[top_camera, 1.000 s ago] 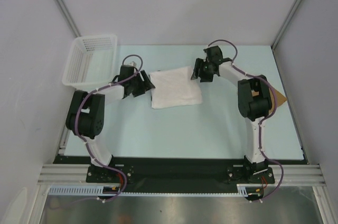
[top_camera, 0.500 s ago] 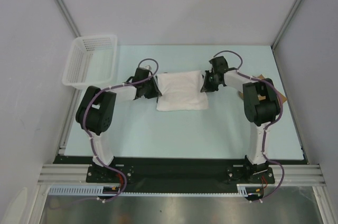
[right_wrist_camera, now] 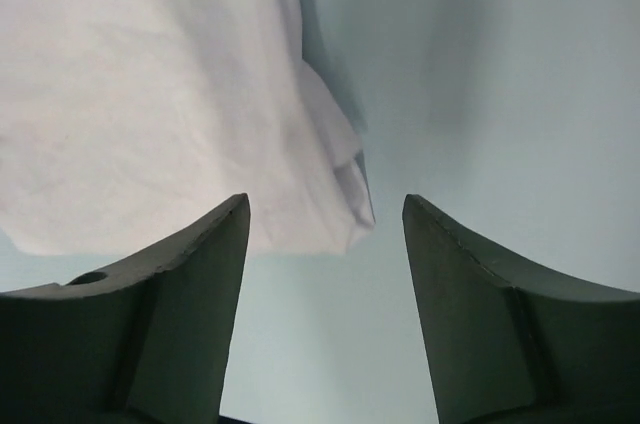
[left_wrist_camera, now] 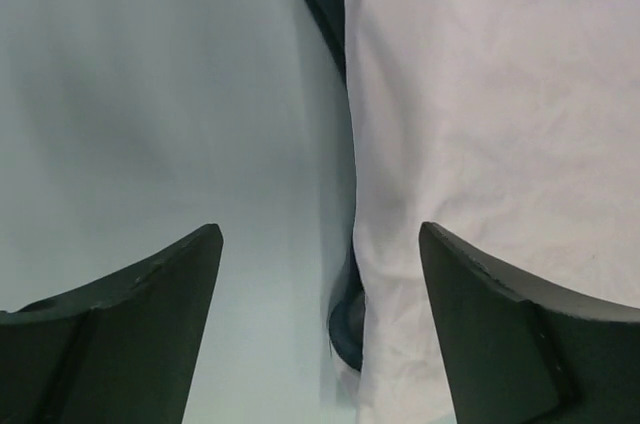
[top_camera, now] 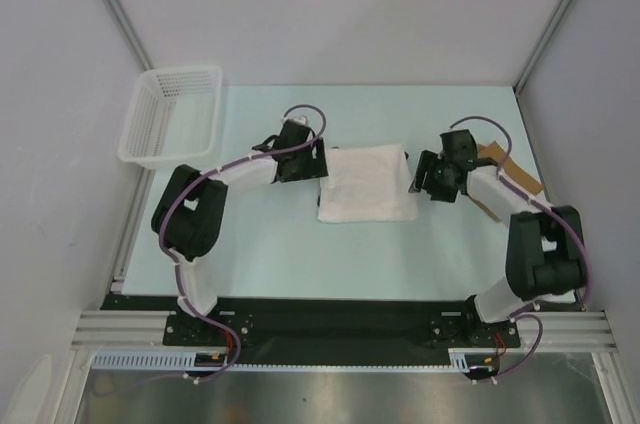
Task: Fold and stack the tank tops
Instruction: Neatly place the folded tank top to the corner
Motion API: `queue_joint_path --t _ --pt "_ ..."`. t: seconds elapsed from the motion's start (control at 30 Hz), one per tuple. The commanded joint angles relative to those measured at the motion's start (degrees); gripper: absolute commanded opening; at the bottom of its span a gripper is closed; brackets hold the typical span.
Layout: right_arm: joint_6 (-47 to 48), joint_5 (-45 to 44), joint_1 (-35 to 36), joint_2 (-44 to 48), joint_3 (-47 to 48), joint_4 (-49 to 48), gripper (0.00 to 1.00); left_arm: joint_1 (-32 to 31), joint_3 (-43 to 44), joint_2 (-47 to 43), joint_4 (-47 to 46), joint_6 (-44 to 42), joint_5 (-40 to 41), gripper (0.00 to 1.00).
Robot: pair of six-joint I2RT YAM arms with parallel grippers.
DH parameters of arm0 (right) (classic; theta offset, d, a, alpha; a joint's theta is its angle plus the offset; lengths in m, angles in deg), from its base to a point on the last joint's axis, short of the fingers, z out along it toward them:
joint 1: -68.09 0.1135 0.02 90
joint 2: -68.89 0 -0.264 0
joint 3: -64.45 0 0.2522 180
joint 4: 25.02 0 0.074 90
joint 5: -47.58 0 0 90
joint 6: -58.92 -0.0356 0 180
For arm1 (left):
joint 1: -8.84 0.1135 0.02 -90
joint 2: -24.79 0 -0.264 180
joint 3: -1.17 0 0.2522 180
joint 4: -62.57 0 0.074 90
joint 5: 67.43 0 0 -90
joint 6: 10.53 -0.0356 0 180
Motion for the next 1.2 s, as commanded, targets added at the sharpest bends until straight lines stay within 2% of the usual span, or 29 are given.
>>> queue_joint_path --t 0.0,0.07,0.1,0.17,0.2,0.27,0.3,0.33,0.4,0.43,0.5,0.63,0.67,0.87,1.17 --pt "-1.75 -7.47 -1.58 10.67 -1.7 2.5 0.69 -1.24 8.74 -4.93 5.8 -6.51 5.31 0.86" --pt "-5.16 -9.85 -4.82 15.32 -3.98 3.47 0.65 -3.16 14.97 -2.48 6.24 -9.41 2.49 0.86" --pt "-6.05 -9.6 -8.76 16.74 -4.78 4.08 0.6 -3.78 17.26 -1.25 6.16 -10.46 -1.7 0.86" --pt "-7.46 -8.81 -14.31 21.64 -6.71 4.18 0.57 -6.24 24.55 3.48 6.51 -10.74 -4.89 0.86" --pt "-8.42 -8.72 -19.29 23.68 -8.37 4.44 0.58 -7.21 26.84 4.99 5.73 -10.48 -6.12 0.86" --pt "-8.78 -9.5 -23.71 28.85 -9.88 4.96 0.61 -9.84 32.12 9.9 3.1 -10.04 -11.74 0.86" --pt "-8.96 -10.12 -25.91 30.19 -10.84 5.23 0.67 -10.73 33.35 11.75 -2.14 -9.69 -14.11 0.86" --pt "-9.31 -10.47 -30.29 31.24 -11.29 5.58 0.77 -11.52 34.84 13.34 -5.67 -8.12 -18.31 0.86" --pt "-10.01 -9.6 -34.44 33.35 -12.95 5.59 0.78 -13.45 36.78 19.92 -15.75 -3.48 -21.06 0.86" --pt "-10.63 -8.46 -38.46 33.54 -13.48 5.15 0.78 -13.89 41.84 22.56 -17.12 -1.7 -21.86 0.86" --pt "-11.42 -5.73 -41.04 32.93 -14.97 3.23 0.77 -15.13 48.45 31.4 -19.14 3.2 -24.5 0.86" --pt "-13.53 -2.48 -43.95 28.99 -17.09 -1.26 0.77 -17.5 65.21 43.46 -20.74 7.89 -24.24 0.86" --pt "-13.88 0.57 -44.74 27.75 -17.79 -2.75 0.77 -18.28 67.36 44.98 -20.3 8.16 -23.28 0.86" --pt "-14.41 3.51 -44.83 18.88 -17.01 -10.58 0.76 -19.43 66.15 46.75 -22.67 10.01 -18.27 0.95" --pt "-15.64 -0.98 -43.6 15.09 -16.74 -12.34 0.72 -20.66 71.51 51.49 -23.55 11.59 -14.49 0.95"
